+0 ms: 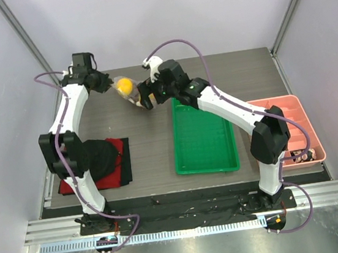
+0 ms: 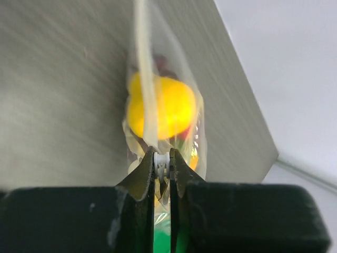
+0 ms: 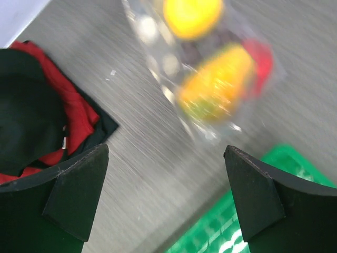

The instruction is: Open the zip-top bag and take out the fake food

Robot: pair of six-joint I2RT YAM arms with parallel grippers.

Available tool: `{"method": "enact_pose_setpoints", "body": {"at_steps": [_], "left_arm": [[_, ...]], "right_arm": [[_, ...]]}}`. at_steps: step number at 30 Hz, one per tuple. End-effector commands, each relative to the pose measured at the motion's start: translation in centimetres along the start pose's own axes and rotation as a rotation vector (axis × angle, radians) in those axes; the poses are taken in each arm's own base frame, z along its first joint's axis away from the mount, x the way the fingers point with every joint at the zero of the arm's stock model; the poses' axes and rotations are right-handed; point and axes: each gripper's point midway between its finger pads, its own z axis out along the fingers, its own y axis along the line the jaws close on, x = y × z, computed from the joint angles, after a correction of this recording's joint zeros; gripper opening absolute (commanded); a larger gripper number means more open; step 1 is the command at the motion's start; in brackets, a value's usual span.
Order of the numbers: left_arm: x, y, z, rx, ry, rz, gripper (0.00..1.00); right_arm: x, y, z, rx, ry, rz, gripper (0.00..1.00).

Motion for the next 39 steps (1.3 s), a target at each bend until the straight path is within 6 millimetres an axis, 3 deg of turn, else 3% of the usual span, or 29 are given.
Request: {"method": "enact_pose_setpoints", "body": {"at_steps": [1, 3, 4, 8, 9, 10, 13, 16, 25, 28, 29, 30, 31, 32, 33, 34, 36, 38, 39], "left_arm": [[2.3, 2.6, -4.1, -0.194, -0.006, 0.045, 0.0], [3.9, 2.9, -5.9, -0.251, 0.014, 0.065, 0.0], [3.9, 3.3, -6.7, -0.281, -0.008, 0.068, 0.0], [6.2, 3.4, -8.9, -0.282, 0.021, 0.044, 0.0], [6.5, 3.1, -9.1, -0.266, 0.026, 0.032, 0.0], [7.0, 2.7, -9.8, -0.246, 0.025, 0.026, 0.0], [7.7, 3.0, -11.0, -0.273, 0.036, 0.024, 0.0], [7.5, 1.3, -12.9, -0.249, 0.024, 0.035, 0.0], [8.7, 0.0, -14.3, -0.213, 0.077, 0.036, 0.0], [8.4, -0.4, -14.8, -0.193, 0.074, 0.064, 0.0], [8.4, -0.7, -14.9, -0.181, 0.074, 0.073, 0.0], [8.1, -1.5, -15.0, -0.137, 0.07, 0.108, 0.0], [8.0, -2.4, -15.4, -0.096, 0.074, 0.125, 0.02], [7.7, -3.0, -15.7, -0.067, 0.063, 0.143, 0.1], [7.3, -3.9, -16.1, -0.028, 0.049, 0.173, 0.3], [6.7, -4.4, -16.9, 0.006, 0.03, 0.192, 0.4], [5.8, -5.0, -17.6, 0.057, -0.011, 0.229, 0.62], [4.6, -5.1, -19.5, 0.128, -0.045, 0.285, 0.67], [4.8, -3.8, -18.7, 0.117, -0.038, 0.302, 0.67]], "right_arm": [[-4.4, 4.3, 1.2, -0.139, -0.212, -0.209, 0.95], [-3.8, 5.5, 1.7, -0.202, -0.23, -0.251, 0.92], [-5.0, 6.1, 1.7, -0.216, -0.301, -0.281, 0.92], [-4.0, 6.2, 2.7, -0.208, -0.353, -0.306, 0.92], [-2.7, 6.2, 3.1, -0.224, -0.337, -0.325, 0.91], [-3.0, 6.3, 3.1, -0.226, -0.369, -0.347, 0.91], [-2.2, 6.0, 3.5, -0.211, -0.395, -0.379, 0.92], [-2.3, 5.7, 4.1, -0.197, -0.411, -0.403, 0.91], [-3.4, 6.3, 5.6, -0.193, -0.453, -0.492, 0.85], [-4.3, 5.8, 5.6, -0.161, -0.476, -0.497, 0.68], [-4.4, 6.0, 5.6, -0.165, -0.477, -0.503, 0.45], [-4.7, 6.1, 5.8, -0.17, -0.481, -0.498, 0.38], [-4.7, 6.3, 5.9, -0.177, -0.478, -0.483, 0.32], [-4.9, 6.4, 6.0, -0.185, -0.479, -0.483, 0.18], [-4.5, 6.3, 6.4, -0.19, -0.456, -0.479, 0.11], [-4.4, 6.4, 6.4, -0.197, -0.451, -0.474, 0.01], [-4.9, 6.1, 6.2, -0.208, -0.461, -0.433, 0.01], [-5.5, 6.0, 6.0, -0.233, -0.462, -0.397, 0.01], [-5.4, 5.6, 5.9, -0.254, -0.45, -0.389, 0.01]]}}
